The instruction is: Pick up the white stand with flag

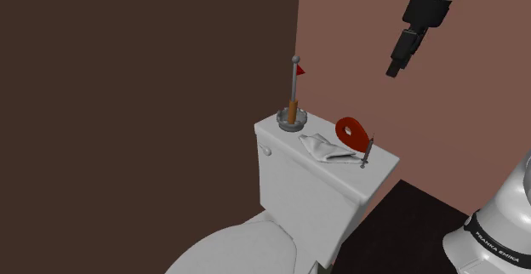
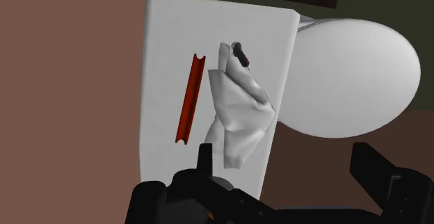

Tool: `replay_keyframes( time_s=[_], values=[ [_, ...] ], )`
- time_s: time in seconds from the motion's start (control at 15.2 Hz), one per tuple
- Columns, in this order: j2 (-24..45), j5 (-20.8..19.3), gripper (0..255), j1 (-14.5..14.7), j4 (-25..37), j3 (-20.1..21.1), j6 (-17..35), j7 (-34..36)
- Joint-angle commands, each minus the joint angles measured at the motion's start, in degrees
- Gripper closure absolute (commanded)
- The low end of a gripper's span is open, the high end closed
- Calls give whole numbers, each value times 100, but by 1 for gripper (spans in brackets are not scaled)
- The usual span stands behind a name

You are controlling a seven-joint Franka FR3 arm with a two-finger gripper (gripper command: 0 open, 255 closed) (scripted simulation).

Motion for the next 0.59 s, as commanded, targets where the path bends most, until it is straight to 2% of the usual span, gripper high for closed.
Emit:
replay_keyframes(
  time_s=[0.0, 0.53],
  values=[
    [0, 0, 0, 0, 0, 0, 0, 0],
    [1882, 191, 0, -7, 1278, -36, 576, 48]
  ],
)
